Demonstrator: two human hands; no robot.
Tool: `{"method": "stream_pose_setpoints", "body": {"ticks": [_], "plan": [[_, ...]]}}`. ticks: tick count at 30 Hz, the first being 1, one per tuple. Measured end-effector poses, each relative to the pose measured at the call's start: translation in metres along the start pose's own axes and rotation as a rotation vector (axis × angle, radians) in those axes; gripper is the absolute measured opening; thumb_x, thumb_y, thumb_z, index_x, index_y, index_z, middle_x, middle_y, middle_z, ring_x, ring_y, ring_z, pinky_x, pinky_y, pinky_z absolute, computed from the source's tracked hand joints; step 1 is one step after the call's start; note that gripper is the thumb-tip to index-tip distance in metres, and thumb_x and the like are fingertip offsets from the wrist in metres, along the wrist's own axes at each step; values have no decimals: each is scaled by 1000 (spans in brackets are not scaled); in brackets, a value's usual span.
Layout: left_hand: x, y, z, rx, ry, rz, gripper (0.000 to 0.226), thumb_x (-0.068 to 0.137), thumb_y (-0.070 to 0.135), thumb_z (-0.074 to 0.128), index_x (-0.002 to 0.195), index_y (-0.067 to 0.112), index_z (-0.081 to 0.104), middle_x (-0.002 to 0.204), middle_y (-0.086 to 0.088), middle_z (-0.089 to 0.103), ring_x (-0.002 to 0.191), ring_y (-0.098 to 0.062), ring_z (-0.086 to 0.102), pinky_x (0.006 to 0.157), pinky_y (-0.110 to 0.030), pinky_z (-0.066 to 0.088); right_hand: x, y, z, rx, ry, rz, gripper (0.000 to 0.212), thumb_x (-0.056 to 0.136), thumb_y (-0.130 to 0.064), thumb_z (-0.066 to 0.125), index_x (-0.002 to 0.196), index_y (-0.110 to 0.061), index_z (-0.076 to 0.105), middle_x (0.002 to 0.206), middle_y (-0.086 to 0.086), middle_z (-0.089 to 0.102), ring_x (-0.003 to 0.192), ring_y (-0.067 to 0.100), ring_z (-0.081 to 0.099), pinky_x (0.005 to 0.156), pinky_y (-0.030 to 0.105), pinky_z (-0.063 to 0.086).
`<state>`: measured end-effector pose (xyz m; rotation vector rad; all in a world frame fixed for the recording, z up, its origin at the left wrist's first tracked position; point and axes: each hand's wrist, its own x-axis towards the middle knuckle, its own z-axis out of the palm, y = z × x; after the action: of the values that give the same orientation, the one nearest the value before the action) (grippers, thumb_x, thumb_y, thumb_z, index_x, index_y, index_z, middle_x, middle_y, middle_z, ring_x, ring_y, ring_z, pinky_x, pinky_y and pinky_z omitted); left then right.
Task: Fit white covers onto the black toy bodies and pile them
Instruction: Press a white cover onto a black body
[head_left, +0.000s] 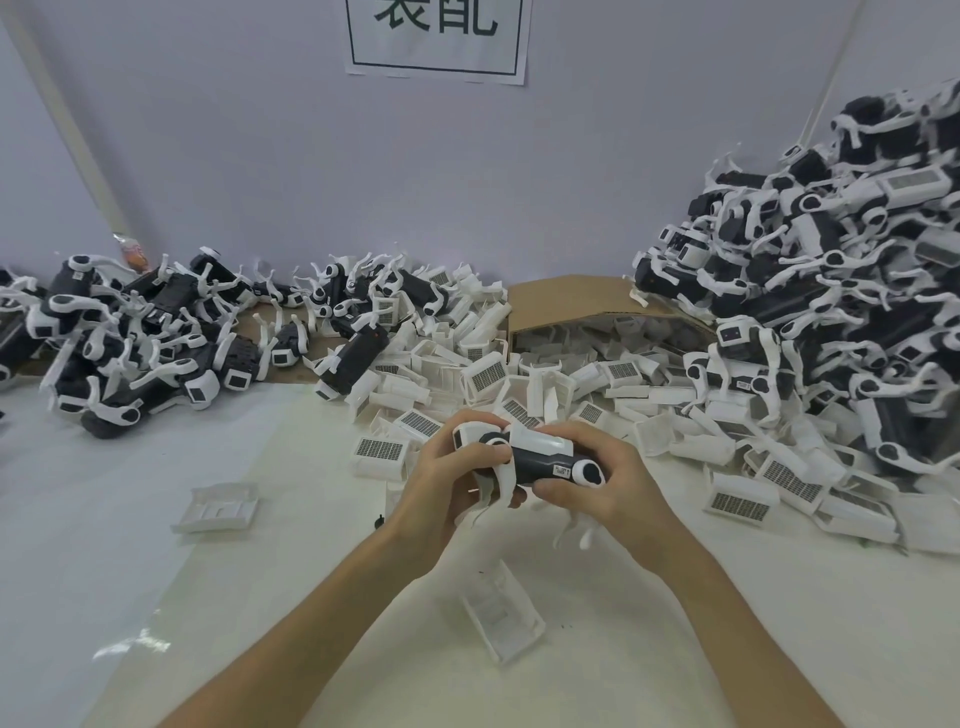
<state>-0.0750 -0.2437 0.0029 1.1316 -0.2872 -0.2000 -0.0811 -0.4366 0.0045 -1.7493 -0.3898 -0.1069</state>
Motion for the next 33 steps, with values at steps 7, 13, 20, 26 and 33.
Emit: {"method": "stream_pose_setpoints", "body": {"ticks": [7, 13, 20, 26, 33], "plan": [[2, -5, -2, 69, 46, 35, 38, 55, 24, 77, 85, 9, 60, 88, -16, 68, 70, -30, 68, 57, -39, 57, 0, 4, -2, -55, -42, -5, 40, 72, -14, 84, 110, -17, 72, 98, 6, 71, 87, 11, 67, 78, 21, 52], [0, -4, -1, 101, 18, 56, 39, 51, 23, 76, 88, 16, 64, 92, -17, 66, 75, -33, 66, 69, -41, 57, 1, 1, -1, 125, -14, 36, 39, 90, -35, 61, 120, -11, 68, 115, 14, 69, 104, 24, 68, 82, 31, 56], [-6, -7, 6, 397, -51, 239, 41, 58, 33, 75, 94, 25, 57, 87, 6, 56, 76, -12, 55, 65, -19, 46, 4, -2, -2, 435, 46, 336, 61, 86, -56, 51, 120, -8, 67, 110, 15, 73, 82, 23, 72, 62, 28, 56], [-11, -7, 5, 505, -130, 284, 48, 64, 32, 76, 107, 22, 56, 89, 5, 56, 77, -15, 53, 66, -24, 44, 4, 1, -4, 519, -26, 354, 59, 88, -59, 51, 114, -12, 74, 115, 19, 71, 101, 29, 69, 88, 39, 52], [-10, -5, 6, 373, -150, 280, 43, 62, 24, 75, 103, 20, 61, 90, 1, 59, 78, -14, 58, 66, -22, 48, 4, 1, -7, 527, -48, 294, 41, 77, -28, 55, 112, -13, 70, 112, 14, 66, 84, 23, 67, 62, 29, 53]]}}
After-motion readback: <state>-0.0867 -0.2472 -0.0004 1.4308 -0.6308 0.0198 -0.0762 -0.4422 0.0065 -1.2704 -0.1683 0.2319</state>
